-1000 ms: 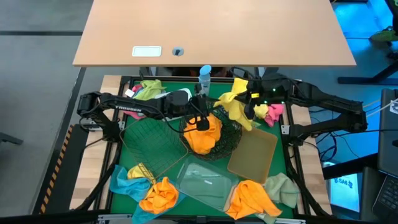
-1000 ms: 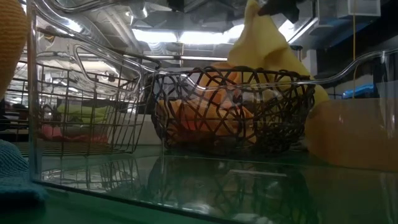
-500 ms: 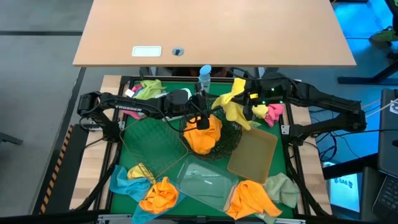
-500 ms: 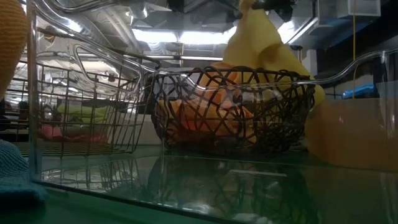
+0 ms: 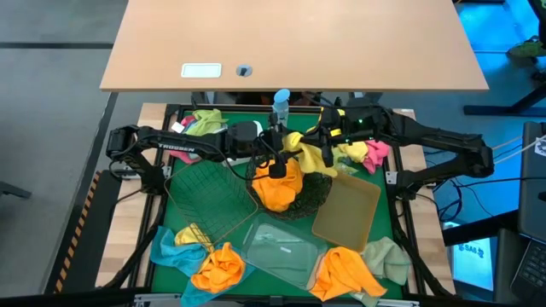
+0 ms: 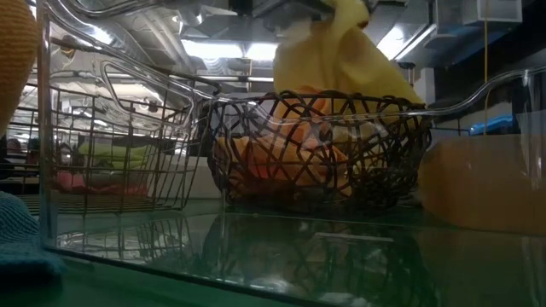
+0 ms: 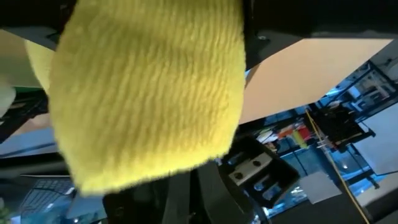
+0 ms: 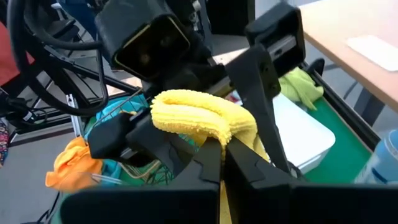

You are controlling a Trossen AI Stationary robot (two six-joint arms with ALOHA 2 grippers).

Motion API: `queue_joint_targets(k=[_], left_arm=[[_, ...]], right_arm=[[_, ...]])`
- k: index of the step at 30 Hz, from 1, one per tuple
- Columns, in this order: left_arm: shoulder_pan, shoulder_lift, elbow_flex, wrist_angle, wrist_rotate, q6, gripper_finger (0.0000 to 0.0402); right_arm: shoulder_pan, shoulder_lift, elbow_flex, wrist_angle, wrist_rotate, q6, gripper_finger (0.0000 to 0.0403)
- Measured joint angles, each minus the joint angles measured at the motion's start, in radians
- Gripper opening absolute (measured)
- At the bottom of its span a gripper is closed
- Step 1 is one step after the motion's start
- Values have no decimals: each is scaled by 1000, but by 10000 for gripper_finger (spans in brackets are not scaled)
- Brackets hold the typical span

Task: Sort microfiber towel by color & place in baskets
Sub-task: Put the yellow towel into the white bin

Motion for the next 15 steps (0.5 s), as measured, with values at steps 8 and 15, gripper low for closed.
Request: queue_joint_targets(k=[8,15], left_arm=[[0,0,0,-1,-48,0,141],[2,-29,0,-20,-57,0,44]], right_arm=[[-1,-2,0,4,9,1,3],[-1,-2,0,7,-31,20,3]])
